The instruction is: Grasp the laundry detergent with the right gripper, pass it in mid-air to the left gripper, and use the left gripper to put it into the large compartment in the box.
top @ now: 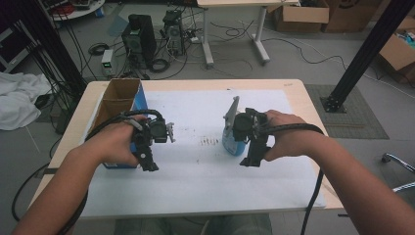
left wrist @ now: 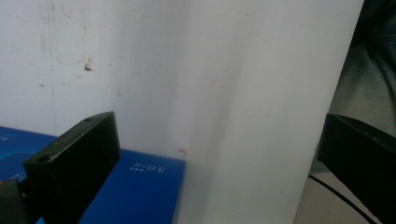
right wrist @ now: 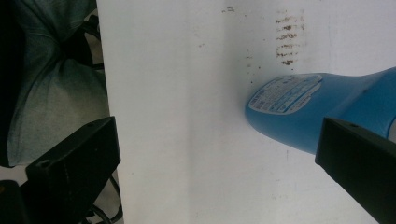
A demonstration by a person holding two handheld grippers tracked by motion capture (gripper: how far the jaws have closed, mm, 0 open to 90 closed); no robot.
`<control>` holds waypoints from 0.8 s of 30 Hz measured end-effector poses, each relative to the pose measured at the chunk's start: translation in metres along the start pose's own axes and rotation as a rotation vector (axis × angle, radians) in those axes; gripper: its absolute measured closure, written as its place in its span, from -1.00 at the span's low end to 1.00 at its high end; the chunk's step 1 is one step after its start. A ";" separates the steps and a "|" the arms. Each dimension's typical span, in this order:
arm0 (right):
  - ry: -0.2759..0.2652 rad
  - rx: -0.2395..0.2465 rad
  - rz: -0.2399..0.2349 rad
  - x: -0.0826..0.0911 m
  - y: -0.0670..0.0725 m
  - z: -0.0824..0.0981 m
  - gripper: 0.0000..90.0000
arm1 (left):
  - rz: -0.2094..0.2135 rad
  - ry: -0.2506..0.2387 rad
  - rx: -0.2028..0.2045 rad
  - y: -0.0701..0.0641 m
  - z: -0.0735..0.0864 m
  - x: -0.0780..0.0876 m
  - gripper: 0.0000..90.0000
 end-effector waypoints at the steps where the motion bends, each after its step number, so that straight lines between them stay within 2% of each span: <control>1: 0.000 0.000 0.000 0.000 0.000 0.000 -1.00 | 0.000 0.000 0.000 0.000 0.000 0.000 -1.00; 8: -0.022 -0.017 0.006 0.001 0.001 0.005 -1.00 | 0.007 -0.003 0.001 -0.001 0.000 -0.003 -1.00; 9: -0.034 -0.021 0.011 0.001 0.001 0.006 -1.00 | 0.002 -0.006 -0.006 -0.001 0.000 -0.003 -1.00; 10: -0.084 -0.031 0.008 0.002 0.001 0.011 -1.00 | 0.003 -0.007 -0.007 -0.002 -0.001 -0.003 -1.00; 11: -0.084 -0.031 0.008 0.002 0.001 0.011 -1.00 | 0.003 -0.007 -0.007 -0.002 -0.001 -0.003 -1.00; 12: -0.153 -0.040 0.019 0.002 0.002 0.016 -1.00 | 0.008 -0.009 -0.003 -0.003 -0.001 -0.003 -1.00; 13: -0.153 -0.040 0.019 0.002 0.002 0.016 -1.00 | 0.004 -0.011 -0.007 -0.004 -0.002 -0.003 -1.00; 14: -0.255 -0.045 0.021 0.001 0.004 0.023 -1.00 | 0.004 -0.011 -0.012 -0.005 -0.003 -0.003 -1.00; 15: -0.255 -0.045 0.021 0.001 0.004 0.023 -1.00 | 0.004 -0.011 -0.012 -0.005 -0.003 -0.003 -1.00; 16: -0.296 -0.051 0.023 0.000 0.005 0.025 -1.00 | 0.007 -0.014 -0.010 -0.006 -0.003 -0.003 -1.00; 17: -0.420 -0.053 0.014 -0.002 0.008 0.032 -1.00 | 0.004 -0.015 -0.018 -0.007 -0.004 -0.003 -1.00; 18: -0.461 -0.055 0.016 -0.002 0.009 0.035 -1.00 | 0.006 -0.014 -0.020 -0.008 -0.004 -0.003 -1.00; 19: -0.461 -0.055 0.016 -0.002 0.009 0.035 -1.00 | 0.006 -0.014 -0.020 -0.008 -0.004 -0.003 -1.00; 20: -0.571 -0.068 0.007 -0.003 0.011 0.042 -1.00 | 0.005 -0.012 -0.019 -0.008 -0.004 -0.002 -1.00; 21: -0.627 -0.073 0.019 -0.004 0.013 0.047 -1.00 | 0.001 -0.011 -0.023 -0.009 -0.004 -0.002 -1.00; 23: -0.698 -0.087 0.040 -0.005 0.016 0.053 -1.00 | 0.003 -0.016 -0.019 -0.009 -0.003 -0.001 -1.00; 24: -0.698 -0.087 0.040 -0.005 0.016 0.053 -1.00 | -0.001 -0.019 -0.022 -0.008 -0.003 0.000 -1.00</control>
Point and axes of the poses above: each handheld gripper's, and its own axes: x roughly backward along the jaws, z roughly out of its underside, y roughly to its left, the point moved 1 cm from there along -x, roughly forward along the jaws, and after that the axes turned 13 degrees about -z, right-handed, at the moved point
